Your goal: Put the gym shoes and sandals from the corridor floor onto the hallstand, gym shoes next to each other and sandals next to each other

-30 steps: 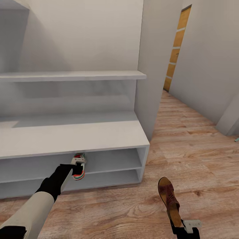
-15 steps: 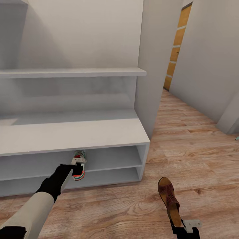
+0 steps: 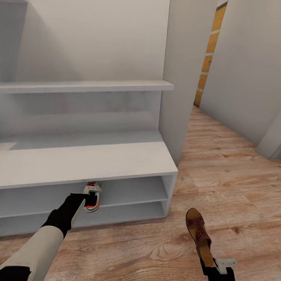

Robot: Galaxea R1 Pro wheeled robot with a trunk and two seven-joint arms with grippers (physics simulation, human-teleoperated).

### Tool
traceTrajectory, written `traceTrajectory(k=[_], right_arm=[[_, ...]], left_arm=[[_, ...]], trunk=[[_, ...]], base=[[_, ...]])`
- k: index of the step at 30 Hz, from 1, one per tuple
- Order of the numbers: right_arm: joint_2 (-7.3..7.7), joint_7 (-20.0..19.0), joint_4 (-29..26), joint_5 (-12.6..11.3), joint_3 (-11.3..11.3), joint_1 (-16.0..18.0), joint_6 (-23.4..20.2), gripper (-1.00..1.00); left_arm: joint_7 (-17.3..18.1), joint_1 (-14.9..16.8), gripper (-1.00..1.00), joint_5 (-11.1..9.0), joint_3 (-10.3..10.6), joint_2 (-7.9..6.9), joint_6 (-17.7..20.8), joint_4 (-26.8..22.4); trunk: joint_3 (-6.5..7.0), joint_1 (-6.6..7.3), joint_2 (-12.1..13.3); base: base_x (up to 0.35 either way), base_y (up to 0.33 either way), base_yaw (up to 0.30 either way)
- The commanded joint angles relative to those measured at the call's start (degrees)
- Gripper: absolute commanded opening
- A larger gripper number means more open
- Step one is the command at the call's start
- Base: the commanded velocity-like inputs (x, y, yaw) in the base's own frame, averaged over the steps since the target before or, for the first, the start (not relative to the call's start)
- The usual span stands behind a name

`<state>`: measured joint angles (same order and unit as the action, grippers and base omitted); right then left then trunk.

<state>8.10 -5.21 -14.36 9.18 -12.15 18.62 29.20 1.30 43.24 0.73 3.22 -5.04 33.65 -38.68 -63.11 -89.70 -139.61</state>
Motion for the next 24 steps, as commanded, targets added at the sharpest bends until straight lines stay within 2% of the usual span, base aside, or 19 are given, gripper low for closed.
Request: traceTrajectory(k=[1,7,15,24], right_arm=[[-0.02,-0.5,0.0,0.2,-0.5,0.0,0.2,-1.0],[-0.02,-0.5,0.0,0.2,-0.5,0.0,0.2,-1.0],[-0.02,-0.5,0.0,0.2,-0.5,0.0,0.2,-1.0],[-0.02,-0.5,0.0,0.2,-0.5,0.1,0.2,-1.0]], left_arm=[[0.1,0.1,-1.0,0.1,0.2,-0.06,0.3,-0.1],[0.1,0.1,-1.0,0.1,0.2,-0.06,0.3,-0.1],[0.1,0.1,-1.0,0.1,0.1,-0.06,0.3,-0.1],[0.1,0.1,-1.0,0.1,0.1,-0.09,0.0,0.0]], trunk=[[-0.05,0.01,0.0],[-0.05,0.01,0.0],[-0.05,0.01,0.0],[-0.05,0.01,0.0]], base=[[0.013,0.0,0.0],[0.022,0.0,0.0],[0.125,0.0,0.0],[0.016,0.0,0.0]])
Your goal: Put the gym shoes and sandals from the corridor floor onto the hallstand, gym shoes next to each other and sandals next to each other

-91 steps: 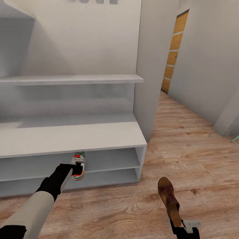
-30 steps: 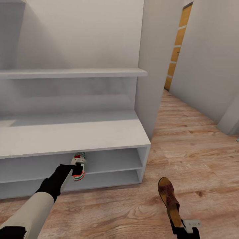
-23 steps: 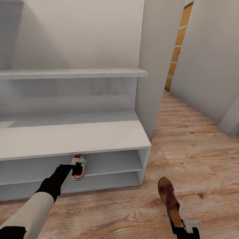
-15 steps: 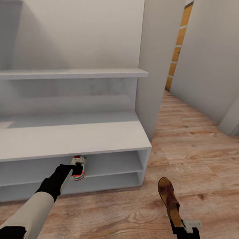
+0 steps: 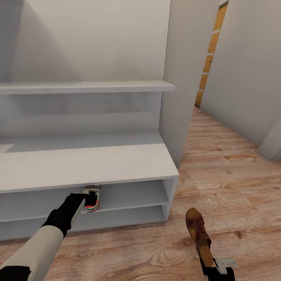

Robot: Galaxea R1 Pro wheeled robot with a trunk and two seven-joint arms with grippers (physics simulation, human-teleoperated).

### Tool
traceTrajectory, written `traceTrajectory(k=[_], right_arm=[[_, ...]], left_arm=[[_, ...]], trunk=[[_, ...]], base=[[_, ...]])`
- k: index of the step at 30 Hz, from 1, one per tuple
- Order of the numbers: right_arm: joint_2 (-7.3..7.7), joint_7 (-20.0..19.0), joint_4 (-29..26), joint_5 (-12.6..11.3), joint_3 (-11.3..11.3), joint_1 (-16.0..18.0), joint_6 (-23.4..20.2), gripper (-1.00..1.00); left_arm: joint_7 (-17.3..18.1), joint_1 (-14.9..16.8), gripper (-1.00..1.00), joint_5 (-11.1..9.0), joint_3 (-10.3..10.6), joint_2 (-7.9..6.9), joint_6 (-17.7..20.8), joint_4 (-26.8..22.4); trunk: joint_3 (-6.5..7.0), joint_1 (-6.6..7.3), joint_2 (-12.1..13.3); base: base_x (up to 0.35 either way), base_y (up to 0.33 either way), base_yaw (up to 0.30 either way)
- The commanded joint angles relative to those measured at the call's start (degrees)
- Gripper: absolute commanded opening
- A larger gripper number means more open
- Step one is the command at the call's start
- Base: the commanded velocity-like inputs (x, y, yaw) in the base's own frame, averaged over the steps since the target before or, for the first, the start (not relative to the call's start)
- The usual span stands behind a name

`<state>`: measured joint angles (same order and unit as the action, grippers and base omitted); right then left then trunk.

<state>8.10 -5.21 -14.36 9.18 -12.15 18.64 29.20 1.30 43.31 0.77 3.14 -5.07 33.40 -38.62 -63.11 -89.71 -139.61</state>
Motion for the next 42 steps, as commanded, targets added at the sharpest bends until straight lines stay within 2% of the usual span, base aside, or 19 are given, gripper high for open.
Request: traceTrajectory(k=[1,23,24,31,33,36,42], right_arm=[[-0.02,-0.5,0.0,0.2,-0.5,0.0,0.2,-1.0],[-0.02,-0.5,0.0,0.2,-0.5,0.0,0.2,-1.0],[-0.02,-0.5,0.0,0.2,-0.5,0.0,0.2,-1.0],[-0.02,-0.5,0.0,0.2,-0.5,0.0,0.2,-1.0],[-0.02,-0.5,0.0,0.2,-0.5,0.0,0.2,-1.0],[0.0,-0.5,0.0,0.2,-0.5,0.0,0.2,-1.0],[0.05,-0.5,0.0,0.2,-0.5,0.0,0.2,-1.0]], left_arm=[[0.1,0.0,-1.0,0.1,0.2,-0.07,0.3,-0.1],[0.1,0.1,-1.0,0.1,0.1,-0.11,0.3,0.3],[0.0,0.2,1.0,0.1,0.1,-0.11,0.3,0.4],[0.0,0.0,1.0,0.0,0.1,-0.22,-0.1,0.3],[0.1,-0.1,1.0,0.0,0.1,-0.21,-2.1,0.4],[0.1,-0.1,1.0,0.0,0.1,-0.2,-2.8,0.5],[0.1,-0.2,1.0,0.0,0.1,-0.2,-3.3,0.6]], trunk=[[-0.05,0.01,0.0],[-0.05,0.01,0.0],[-0.05,0.01,0.0],[-0.05,0.01,0.0],[-0.05,0.01,0.0],[-0.05,0.01,0.0],[-0.05,0.01,0.0]], base=[[0.001,0.0,0.0],[0.04,0.038,0.0],[0.0,0.0,0.0],[0.0,0.0,0.0],[0.0,0.0,0.0],[-0.009,0.0,0.0],[-0.215,0.073,0.0]])
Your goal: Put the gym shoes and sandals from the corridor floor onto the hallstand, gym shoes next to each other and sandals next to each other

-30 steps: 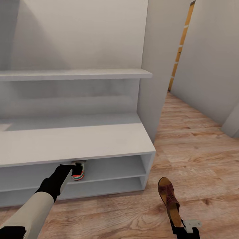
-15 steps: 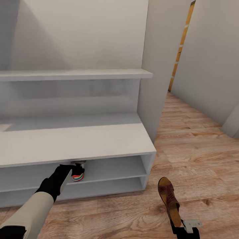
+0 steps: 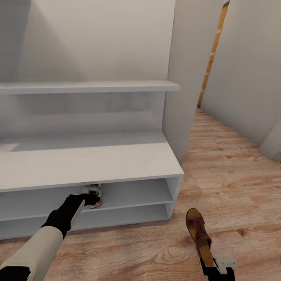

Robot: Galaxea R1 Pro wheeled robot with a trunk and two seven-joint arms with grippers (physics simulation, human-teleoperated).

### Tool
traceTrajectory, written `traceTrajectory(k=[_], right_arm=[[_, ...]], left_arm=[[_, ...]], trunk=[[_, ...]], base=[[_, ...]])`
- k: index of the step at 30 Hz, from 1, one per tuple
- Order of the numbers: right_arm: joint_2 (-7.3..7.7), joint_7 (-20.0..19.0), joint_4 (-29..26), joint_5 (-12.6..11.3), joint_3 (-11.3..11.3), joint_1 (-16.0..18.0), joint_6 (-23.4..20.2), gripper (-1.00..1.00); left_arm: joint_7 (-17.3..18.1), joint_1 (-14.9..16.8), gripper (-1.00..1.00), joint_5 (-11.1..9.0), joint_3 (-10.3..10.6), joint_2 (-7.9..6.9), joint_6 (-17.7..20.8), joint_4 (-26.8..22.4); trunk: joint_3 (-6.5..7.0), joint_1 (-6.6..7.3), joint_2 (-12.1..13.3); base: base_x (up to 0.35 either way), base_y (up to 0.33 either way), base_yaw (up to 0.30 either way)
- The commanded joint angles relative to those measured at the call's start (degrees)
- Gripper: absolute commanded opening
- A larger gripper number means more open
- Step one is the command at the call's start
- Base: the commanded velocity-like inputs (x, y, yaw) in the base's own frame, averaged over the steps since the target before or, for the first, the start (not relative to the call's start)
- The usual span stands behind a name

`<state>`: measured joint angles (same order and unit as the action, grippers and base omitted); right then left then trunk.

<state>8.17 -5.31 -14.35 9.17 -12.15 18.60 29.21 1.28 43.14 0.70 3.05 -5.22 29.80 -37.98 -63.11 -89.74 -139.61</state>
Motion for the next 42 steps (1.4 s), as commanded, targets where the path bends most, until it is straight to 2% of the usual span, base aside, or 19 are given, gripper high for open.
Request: traceTrajectory(k=[1,17,22,23,26,28,31,32,34,37,40,42], right_arm=[[-0.01,-0.4,0.0,0.2,-0.5,0.0,0.1,-1.0],[0.0,-0.4,0.0,0.2,-0.5,0.0,0.1,-1.0],[0.0,-0.4,0.0,0.2,-0.5,0.0,0.1,-1.0],[0.01,-0.4,0.0,0.2,-0.5,0.0,0.1,-1.0],[-0.02,-0.4,0.0,0.2,-0.5,0.0,0.1,-1.0],[-0.05,-0.4,0.0,0.2,-0.5,0.0,0.1,-1.0],[-0.07,-0.4,0.0,0.3,-0.4,0.0,0.1,-1.0],[-0.07,-0.4,0.0,0.2,-0.4,0.0,0.1,-1.0],[-0.08,-0.4,0.0,0.3,-0.4,0.0,0.1,-1.0],[-0.08,-0.4,0.0,0.3,-0.4,0.0,0.1,-1.0],[-0.08,-0.3,0.1,0.3,-0.4,0.0,0.1,-1.0],[-0.08,-0.3,0.1,0.3,-0.4,0.0,0.1,-1.0]], left_arm=[[0.1,0.0,1.0,0.1,0.2,-0.06,0.3,-0.1],[0.1,0.0,1.0,0.0,0.1,-0.12,0.1,-0.1],[0.2,-0.2,1.0,-0.3,0.0,-0.2,-2.2,-0.1],[0.5,-1.2,1.0,-0.5,-0.9,-0.76,-5.2,0.0],[1.2,-5.8,1.0,-1.7,-3.9,-1.31,-10.0,0.0],[2.2,-8.3,1.0,-2.2,-5.1,-1.48,-12.8,0.0],[5.1,-11.8,1.0,-2.3,-6.0,-1.98,-16.8,0.0],[7.0,-13.7,1.0,-2.4,-6.4,-2.56,-18.9,0.0],[11.5,-18.3,1.0,-2.7,-7.9,-4.31,-24.2,0.0],[16.0,-23.0,1.0,-3.4,-11.2,-5.65,-29.6,0.8],[18.3,-25.7,1.0,-3.5,-14.3,-6.26,-34.1,2.9],[18.9,-26.6,1.0,-3.5,-15.3,-6.51,-36.0,3.9]], trunk=[[-0.05,0.04,0.0],[-0.05,0.04,0.0],[-0.05,0.04,0.0],[-0.05,0.04,0.0],[-0.05,0.04,0.0],[-0.05,0.04,0.0],[-0.05,0.04,0.0],[-0.05,0.04,0.0],[-0.05,0.04,0.0],[-0.05,0.04,0.0],[-0.05,0.04,0.0],[-0.05,0.04,0.0]], base=[[-0.306,0.126,0.0],[-0.31,0.143,0.0],[-0.293,0.19,0.0],[-0.279,0.215,0.0],[-0.276,0.219,0.0],[-0.275,0.22,0.0],[-0.275,0.22,0.0],[-0.271,0.22,0.0],[-0.248,0.214,0.0],[-0.196,0.174,0.0],[-0.092,0.084,0.0],[-0.044,0.04,0.0]])
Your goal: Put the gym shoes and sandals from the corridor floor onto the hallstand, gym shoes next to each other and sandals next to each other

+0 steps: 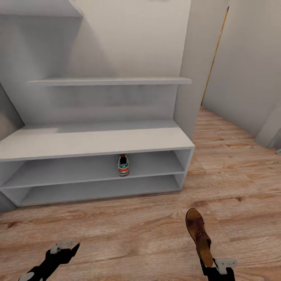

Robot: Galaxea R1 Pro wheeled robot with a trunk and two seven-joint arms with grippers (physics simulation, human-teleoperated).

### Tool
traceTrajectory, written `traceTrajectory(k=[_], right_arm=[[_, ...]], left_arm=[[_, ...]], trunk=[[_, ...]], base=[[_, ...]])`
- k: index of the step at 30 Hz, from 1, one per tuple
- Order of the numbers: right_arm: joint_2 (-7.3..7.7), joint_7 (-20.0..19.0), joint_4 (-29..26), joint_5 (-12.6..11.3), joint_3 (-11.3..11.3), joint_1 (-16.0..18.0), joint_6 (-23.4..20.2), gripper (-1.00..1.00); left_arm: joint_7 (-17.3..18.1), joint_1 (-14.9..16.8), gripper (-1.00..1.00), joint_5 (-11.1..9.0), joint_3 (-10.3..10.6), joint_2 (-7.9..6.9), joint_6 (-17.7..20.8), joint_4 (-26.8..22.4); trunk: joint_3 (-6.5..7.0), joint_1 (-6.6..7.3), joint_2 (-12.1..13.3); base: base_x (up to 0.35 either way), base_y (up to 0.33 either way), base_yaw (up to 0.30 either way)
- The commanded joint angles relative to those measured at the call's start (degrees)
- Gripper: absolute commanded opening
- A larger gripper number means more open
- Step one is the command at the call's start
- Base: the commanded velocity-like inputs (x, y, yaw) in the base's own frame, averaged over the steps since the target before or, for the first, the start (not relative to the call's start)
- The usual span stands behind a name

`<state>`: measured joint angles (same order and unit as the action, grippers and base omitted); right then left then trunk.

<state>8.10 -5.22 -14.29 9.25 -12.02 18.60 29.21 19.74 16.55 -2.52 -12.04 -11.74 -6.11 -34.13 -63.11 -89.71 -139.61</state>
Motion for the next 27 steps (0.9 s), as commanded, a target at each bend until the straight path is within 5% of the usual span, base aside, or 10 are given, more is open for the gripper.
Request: traceTrajectory(k=[1,6,27], right_arm=[[-0.02,-0.4,0.1,0.2,-0.5,0.0,0.1,-1.0],[0.0,-0.4,0.1,0.2,-0.5,0.0,0.2,-1.0],[-0.55,-0.4,0.2,0.2,-0.5,0.0,0.2,-1.0]], left_arm=[[0.6,-0.4,1.0,-0.3,-0.6,-0.17,-1.0,0.6],[1.4,-2.7,1.0,-0.4,-1.8,-0.99,-11.7,9.3],[1.4,-2.9,1.0,-0.7,-2.2,-1.04,-14.2,12.3]], trunk=[[-0.04,0.02,0.0],[-0.04,0.02,0.0],[-0.04,0.02,0.0]], base=[[-0.025,0.023,0.0],[-0.01,0.009,0.0],[0.0,0.04,0.0]])
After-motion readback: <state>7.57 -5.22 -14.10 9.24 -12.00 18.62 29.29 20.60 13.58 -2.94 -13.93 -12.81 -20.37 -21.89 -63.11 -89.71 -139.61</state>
